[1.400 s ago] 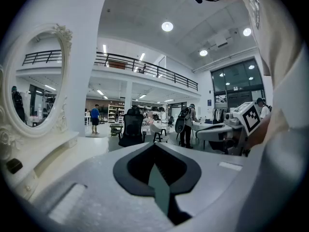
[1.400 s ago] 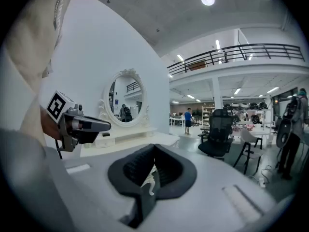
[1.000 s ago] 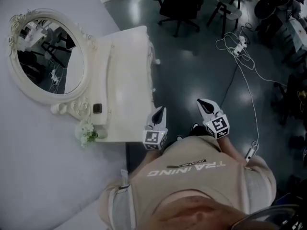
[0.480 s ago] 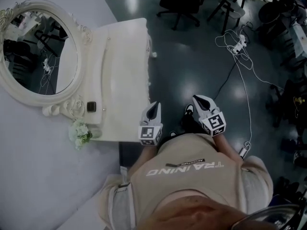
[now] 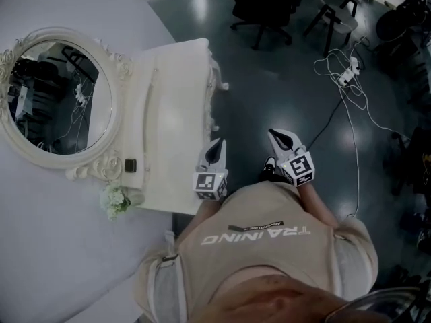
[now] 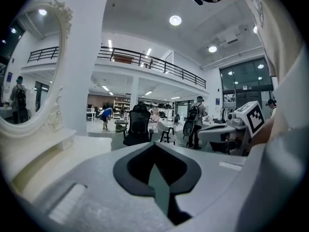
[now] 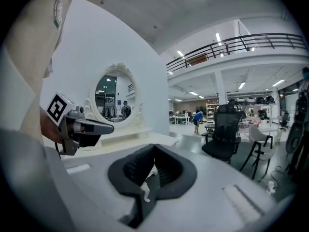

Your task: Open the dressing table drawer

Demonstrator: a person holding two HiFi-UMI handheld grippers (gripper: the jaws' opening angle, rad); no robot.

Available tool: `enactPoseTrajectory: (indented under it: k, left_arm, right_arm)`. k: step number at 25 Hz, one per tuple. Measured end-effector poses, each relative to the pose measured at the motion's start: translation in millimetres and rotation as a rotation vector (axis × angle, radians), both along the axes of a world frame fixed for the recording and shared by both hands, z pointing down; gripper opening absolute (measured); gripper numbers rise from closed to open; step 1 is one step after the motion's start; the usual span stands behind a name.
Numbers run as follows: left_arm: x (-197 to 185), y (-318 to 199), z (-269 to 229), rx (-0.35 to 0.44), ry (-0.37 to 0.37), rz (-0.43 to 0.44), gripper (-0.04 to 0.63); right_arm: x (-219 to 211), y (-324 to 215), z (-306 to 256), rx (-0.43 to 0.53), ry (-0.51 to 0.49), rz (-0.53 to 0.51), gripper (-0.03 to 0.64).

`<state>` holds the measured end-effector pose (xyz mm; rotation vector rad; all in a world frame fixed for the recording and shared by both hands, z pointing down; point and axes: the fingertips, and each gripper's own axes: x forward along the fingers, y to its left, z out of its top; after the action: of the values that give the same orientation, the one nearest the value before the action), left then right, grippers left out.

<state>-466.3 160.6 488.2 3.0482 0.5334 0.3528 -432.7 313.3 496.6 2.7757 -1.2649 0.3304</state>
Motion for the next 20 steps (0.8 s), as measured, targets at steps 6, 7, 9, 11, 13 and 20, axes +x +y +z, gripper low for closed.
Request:
enactPoseTrajectory:
  k: [6,7,9,11,13,20]
  left_arm:
    - [84.1,38.2,8.0,0.02,-0.005,0.009,0.006]
    - [98.2,44.4,11.2,0.022,-0.009,0.007,0.006]
    - [126.9,55.2,15.7,0.026,-0.007,-0.005,0.006]
    - [155.0,64.6,17.9,0.016,-0.006,-0.023,0.006]
    - [177.5,74.5,19.4,0.007,-0.012,-0.029,0.006]
    - [220.5,78.8,22.3,0.043,-0.039,-0.048,0.006]
  right_arm:
    - [75.0,32.8,9.6,-0.015,0.009,-0.038,0.003]
    - [87.2,38.5,12.4,-0.02,0.005,-0.047,0.003]
    - [114.7,49.6,17.2,-0.018,-0.003,-0.054,0.003]
    - [144.4,58.4,19.4,-0.011,-0.002,-0.057,0.003]
    - [169.6,63.9,20.0,-0.002,0.001,-0.06,0.003]
    - [221.4,66.1,42.6,0.001,-0.026,-0.09,0.003]
